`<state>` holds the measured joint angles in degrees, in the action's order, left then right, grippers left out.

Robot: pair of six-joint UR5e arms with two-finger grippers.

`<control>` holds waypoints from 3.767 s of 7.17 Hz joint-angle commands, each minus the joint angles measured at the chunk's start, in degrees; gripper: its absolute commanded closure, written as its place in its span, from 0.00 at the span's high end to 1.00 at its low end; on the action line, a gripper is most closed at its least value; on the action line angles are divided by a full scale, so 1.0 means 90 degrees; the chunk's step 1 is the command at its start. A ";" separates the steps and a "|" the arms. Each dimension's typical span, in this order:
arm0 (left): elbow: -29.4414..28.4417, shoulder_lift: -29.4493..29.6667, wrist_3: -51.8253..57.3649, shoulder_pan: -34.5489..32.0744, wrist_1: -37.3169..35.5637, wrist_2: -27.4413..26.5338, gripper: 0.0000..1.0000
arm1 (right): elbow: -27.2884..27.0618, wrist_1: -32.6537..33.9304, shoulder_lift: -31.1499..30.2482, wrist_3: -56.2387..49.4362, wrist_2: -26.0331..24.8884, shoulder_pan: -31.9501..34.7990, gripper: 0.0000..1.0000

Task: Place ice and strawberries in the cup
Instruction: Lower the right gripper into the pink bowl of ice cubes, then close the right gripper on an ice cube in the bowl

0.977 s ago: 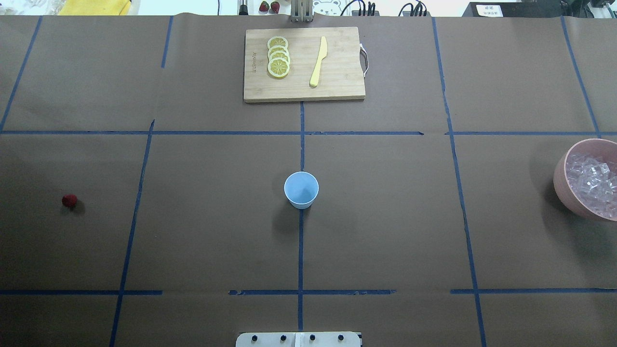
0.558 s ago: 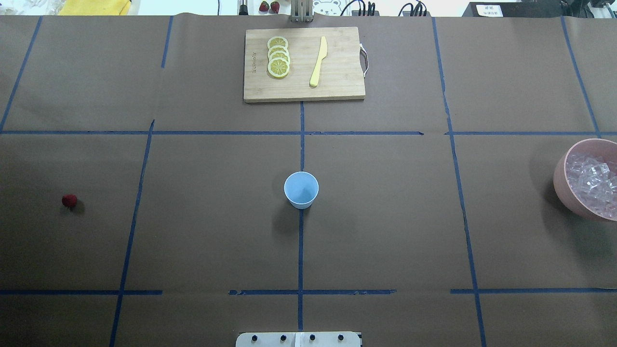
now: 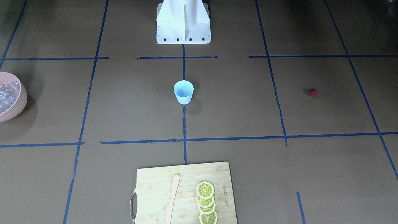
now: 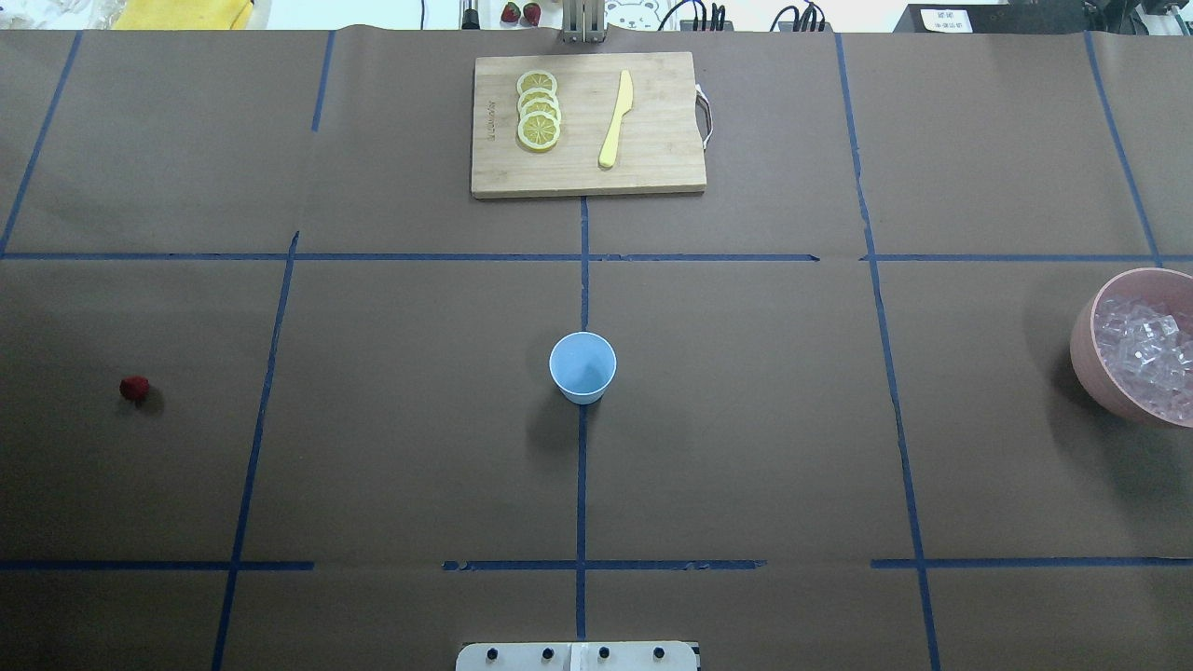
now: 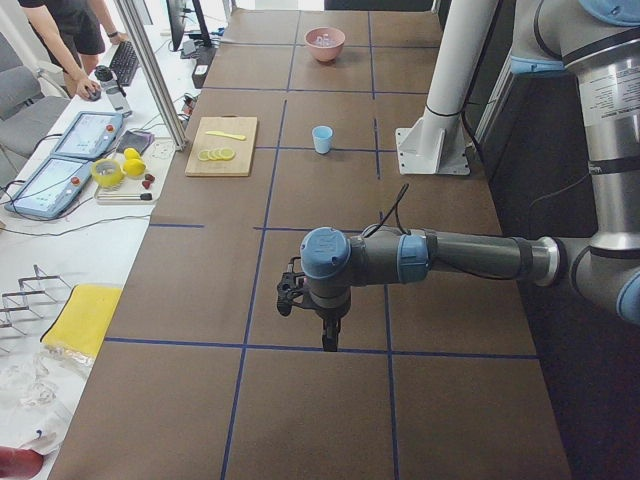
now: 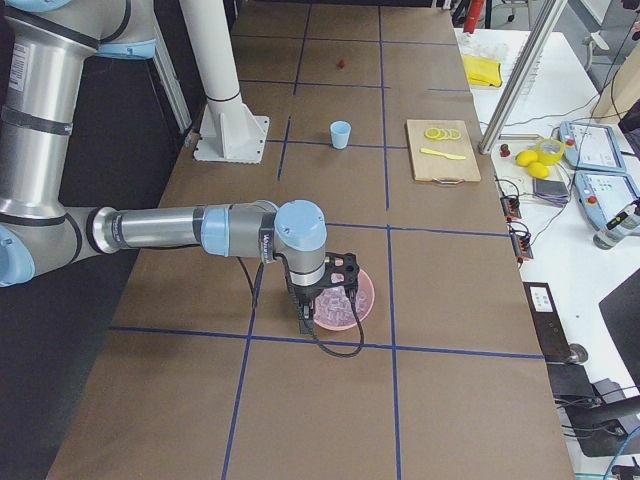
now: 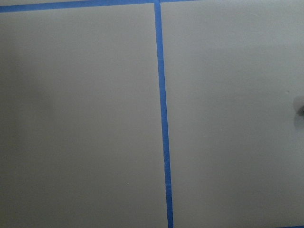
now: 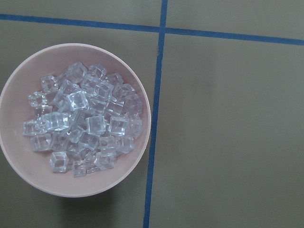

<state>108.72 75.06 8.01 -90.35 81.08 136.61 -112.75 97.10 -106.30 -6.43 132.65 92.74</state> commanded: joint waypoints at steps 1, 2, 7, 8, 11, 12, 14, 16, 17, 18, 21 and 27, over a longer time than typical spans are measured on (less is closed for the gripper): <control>0.0029 0.0000 -0.0001 0.0000 0.0015 -0.0003 1.00 | 0.0018 -0.0008 0.0034 -0.0008 0.0191 -0.0021 0.99; 0.0049 0.0000 -0.0001 0.0000 0.0005 0.0006 1.00 | 0.0008 -0.0017 0.0044 -0.0028 0.0338 -0.0128 0.98; 0.0039 0.0000 -0.0001 0.0000 0.0005 0.0006 1.00 | 0.0593 -0.1365 0.0531 0.0302 -0.0157 -0.1571 0.90; 0.0039 0.0000 -0.0001 0.0000 0.0005 0.0006 1.00 | 0.0787 -0.1384 0.0668 0.0304 -0.0178 -0.1671 0.87; 0.0030 0.0000 -0.0001 0.0000 -0.0004 0.0231 1.00 | 0.1101 -0.1385 0.0844 0.0304 -0.0178 -0.2003 0.80; 0.0030 0.0000 -0.0001 0.0000 -0.0004 0.0231 1.00 | 0.1189 -0.1385 0.0912 0.0304 -0.0178 -0.2081 0.79; 0.0039 0.0000 -0.0001 0.0000 -0.0004 0.0231 1.00 | 0.1375 -0.1385 0.1030 0.0294 -0.0188 -0.2247 0.80; 0.0039 0.0000 -0.0001 0.0000 -0.0004 0.0231 1.00 | 0.1599 -0.1385 0.1137 0.0294 -0.0188 -0.2345 0.80; 0.0030 0.0000 -0.0001 0.0000 -0.0004 0.0231 1.00 | 0.1629 -0.1385 0.1138 0.0275 -0.0198 -0.2355 0.80; 0.0039 0.0000 -0.0001 0.0000 -0.0004 0.0231 1.00 | 0.1697 -0.1385 0.1128 0.0265 -0.0188 -0.2355 0.80; 0.0049 0.0000 -0.0001 0.0000 0.0005 0.0231 1.00 | 0.1795 -0.1385 0.1128 0.0294 -0.0266 -0.2472 0.75; 0.0049 0.0000 -0.0001 0.0000 0.0015 0.0241 1.00 | 0.1805 -0.1394 0.1147 0.0255 -0.0305 -0.2541 0.32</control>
<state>109.16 75.06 8.00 -90.35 81.21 138.72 -96.40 84.58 -96.05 -3.94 129.91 69.89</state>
